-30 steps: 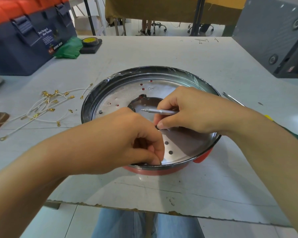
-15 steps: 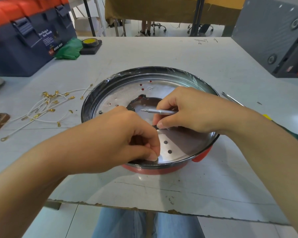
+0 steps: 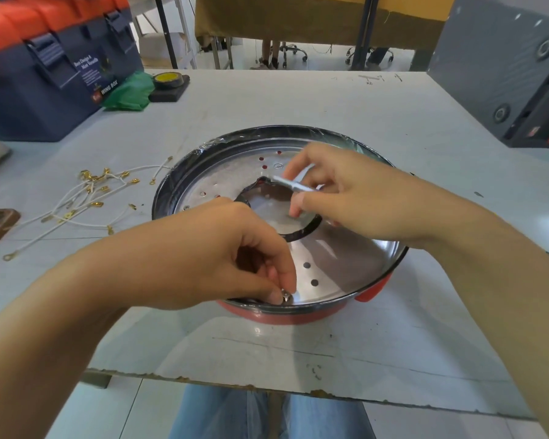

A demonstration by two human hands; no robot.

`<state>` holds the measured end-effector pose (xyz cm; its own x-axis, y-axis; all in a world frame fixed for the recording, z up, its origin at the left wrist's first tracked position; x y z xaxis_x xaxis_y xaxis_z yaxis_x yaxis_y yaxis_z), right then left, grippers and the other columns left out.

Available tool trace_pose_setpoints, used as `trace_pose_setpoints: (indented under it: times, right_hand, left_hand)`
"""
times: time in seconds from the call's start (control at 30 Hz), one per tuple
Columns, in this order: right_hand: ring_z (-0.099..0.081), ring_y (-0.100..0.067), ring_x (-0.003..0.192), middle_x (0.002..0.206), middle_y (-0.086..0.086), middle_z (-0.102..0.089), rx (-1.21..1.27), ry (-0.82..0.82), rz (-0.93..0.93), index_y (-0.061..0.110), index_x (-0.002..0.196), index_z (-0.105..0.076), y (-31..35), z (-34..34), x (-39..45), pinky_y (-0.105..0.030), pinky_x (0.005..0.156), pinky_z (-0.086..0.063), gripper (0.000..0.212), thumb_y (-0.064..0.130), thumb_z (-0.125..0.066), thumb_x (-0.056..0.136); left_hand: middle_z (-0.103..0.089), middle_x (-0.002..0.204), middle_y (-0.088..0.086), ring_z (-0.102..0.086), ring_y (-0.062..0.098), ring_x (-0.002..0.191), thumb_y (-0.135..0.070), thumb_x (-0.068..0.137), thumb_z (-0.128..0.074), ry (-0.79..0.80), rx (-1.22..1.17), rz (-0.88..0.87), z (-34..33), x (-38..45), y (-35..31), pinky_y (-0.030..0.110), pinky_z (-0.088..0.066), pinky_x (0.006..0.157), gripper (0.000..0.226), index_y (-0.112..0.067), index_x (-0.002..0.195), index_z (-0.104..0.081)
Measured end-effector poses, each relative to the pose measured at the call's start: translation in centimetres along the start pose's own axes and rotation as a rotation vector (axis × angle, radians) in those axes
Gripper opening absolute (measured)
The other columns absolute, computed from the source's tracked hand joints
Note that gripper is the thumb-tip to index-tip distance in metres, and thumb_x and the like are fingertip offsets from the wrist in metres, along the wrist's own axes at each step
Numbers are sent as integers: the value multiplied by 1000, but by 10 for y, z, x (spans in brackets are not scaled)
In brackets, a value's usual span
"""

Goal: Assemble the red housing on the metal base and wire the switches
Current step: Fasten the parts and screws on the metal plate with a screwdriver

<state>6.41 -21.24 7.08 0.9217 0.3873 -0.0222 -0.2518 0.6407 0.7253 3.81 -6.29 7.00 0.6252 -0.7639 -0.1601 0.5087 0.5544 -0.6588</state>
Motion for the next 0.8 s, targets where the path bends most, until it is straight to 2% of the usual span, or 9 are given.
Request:
trace_pose_setpoints:
  times: [0.1, 0.2, 0.27, 0.4, 0.47, 0.57, 0.63, 0.7, 0.8]
  right_hand:
    - [-46, -8, 50, 78, -4, -69, 222, -46, 54, 28, 108, -40, 4, 8, -5, -20, 53, -42, 29, 3, -46, 94]
    - [-47, -11, 46, 82, -10, -70, 404, -37, 152, 19, 97, -56, 6, 17, -12, -18, 45, -39, 25, -1, -41, 95]
    - [-56, -14, 54, 89, -12, -70, 555, 41, 211, 13, 99, -66, 5, 20, -16, -20, 49, -44, 26, 4, -42, 93]
    - [-69, -22, 87, 102, -12, -69, 908, 276, 312, 7, 123, -53, 4, 21, -26, -23, 70, -53, 41, 24, -60, 86]
    - [-70, -23, 85, 96, -11, -71, 914, 272, 319, 9, 115, -57, 5, 21, -26, -22, 68, -53, 41, 28, -67, 80]
    - [-65, -19, 57, 70, -6, -70, 770, 174, 269, 16, 93, -68, 7, 19, -22, -20, 54, -48, 16, 27, -58, 86]
    - [-55, -13, 48, 60, -2, -64, 706, 154, 253, 16, 86, -72, 10, 14, -20, -18, 50, -45, 25, 31, -51, 87]
    - [-48, -13, 47, 56, 0, -59, 635, 127, 256, 12, 81, -73, 14, 9, -20, -15, 49, -42, 29, 33, -52, 85]
    - [-52, -19, 51, 60, -5, -62, 509, 117, 259, 9, 79, -72, 17, 3, -23, -19, 51, -46, 22, 25, -57, 85]
  left_hand:
    - [-70, 77, -7, -65, 9, 74, -24, 76, -75, 8, -17, 12, 0, 1, 0, 37, -54, 73, 11, -32, 83, -73]
    - [-70, 78, -6, -65, 9, 72, -22, 77, -74, 22, -45, 24, -1, 1, 0, 35, -54, 72, 9, -30, 81, -73]
    - [-70, 78, -6, -65, 8, 71, -21, 77, -74, 28, -46, 31, -2, 1, 1, 31, -54, 71, 9, -29, 82, -73]
    - [-70, 79, -5, -63, 8, 70, -18, 79, -73, 38, -49, 40, -2, 1, 2, 29, -54, 69, 10, -27, 84, -73]
    - [-69, 78, -5, -63, 7, 69, -18, 78, -74, 35, -56, 45, -2, 2, 2, 27, -53, 69, 11, -27, 83, -73]
    - [-69, 77, -6, -62, 6, 68, -18, 77, -75, 28, -70, 45, -2, 2, 3, 21, -51, 67, 10, -27, 82, -73]
    - [-69, 75, -7, -63, 6, 68, -18, 77, -75, 27, -75, 41, -3, 2, 3, 17, -48, 65, 10, -27, 81, -74]
    - [-68, 74, -9, -63, 5, 68, -19, 77, -74, 29, -80, 40, -2, 2, 3, 17, -48, 65, 9, -28, 81, -74]
    - [-67, 71, -10, -62, 4, 66, -20, 78, -74, 30, -67, 27, -2, 3, 3, 17, -48, 64, 9, -28, 82, -74]
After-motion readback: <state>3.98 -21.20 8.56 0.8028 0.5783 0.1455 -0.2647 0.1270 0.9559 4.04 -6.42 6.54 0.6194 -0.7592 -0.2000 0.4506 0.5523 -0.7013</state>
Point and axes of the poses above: each hand's wrist, its own x-axis towards the middle knuckle, its own z-axis out of the back of the hand, y = z × x, the point moved 4 cm from there along x, towards the middle knuckle
